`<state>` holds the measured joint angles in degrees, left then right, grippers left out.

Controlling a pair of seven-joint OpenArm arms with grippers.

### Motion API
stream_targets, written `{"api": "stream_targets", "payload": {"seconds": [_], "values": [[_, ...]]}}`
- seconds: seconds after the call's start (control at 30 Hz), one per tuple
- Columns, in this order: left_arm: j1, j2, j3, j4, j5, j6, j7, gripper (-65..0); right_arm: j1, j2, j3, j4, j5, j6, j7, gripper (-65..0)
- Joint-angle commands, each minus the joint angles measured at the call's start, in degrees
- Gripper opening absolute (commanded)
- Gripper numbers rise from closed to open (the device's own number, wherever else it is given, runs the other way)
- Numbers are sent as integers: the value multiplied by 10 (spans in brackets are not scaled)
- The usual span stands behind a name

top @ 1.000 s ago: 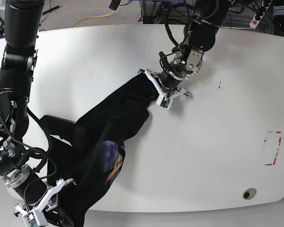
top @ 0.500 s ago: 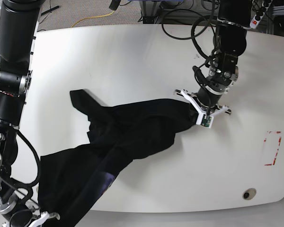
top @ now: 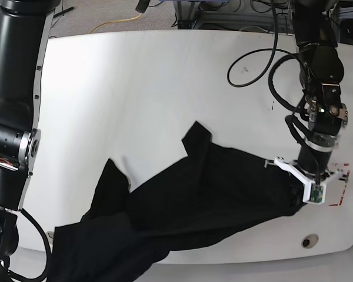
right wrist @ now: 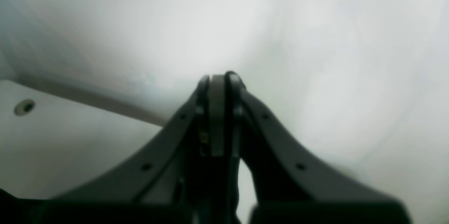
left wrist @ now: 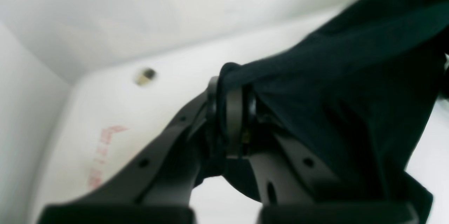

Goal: Fold the T-shirt properly
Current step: 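Lift and spread the shirt flat, dragging it toward the robot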

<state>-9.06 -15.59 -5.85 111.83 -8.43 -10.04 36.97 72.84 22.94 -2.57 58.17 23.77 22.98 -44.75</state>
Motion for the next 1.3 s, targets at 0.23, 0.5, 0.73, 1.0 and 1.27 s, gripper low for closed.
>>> {"api": "stream_targets", "payload": {"seconds": [0.23, 0.5, 0.73, 1.0, 1.27], "values": [[-187, -47, -60, 18, 6, -53, 75, -650, 20, -7, 3, -36, -19, 13, 9, -650], [-224, -70, -59, 18, 3, -55, 93, -650, 20, 14, 9, -33, -11, 17, -50, -650], [-160, -71, -54, 19, 2, -56, 93, -650, 0, 65, 9, 37, 77, 10, -52, -650], [-53, -68, -52, 26, 0, -56, 91, -650, -160, 111, 34, 142, 159, -30, -52, -650], [38, -45, -54, 28, -11, -95, 92, -650, -335, 117, 118, 229, 184, -39, -52, -650]]}}
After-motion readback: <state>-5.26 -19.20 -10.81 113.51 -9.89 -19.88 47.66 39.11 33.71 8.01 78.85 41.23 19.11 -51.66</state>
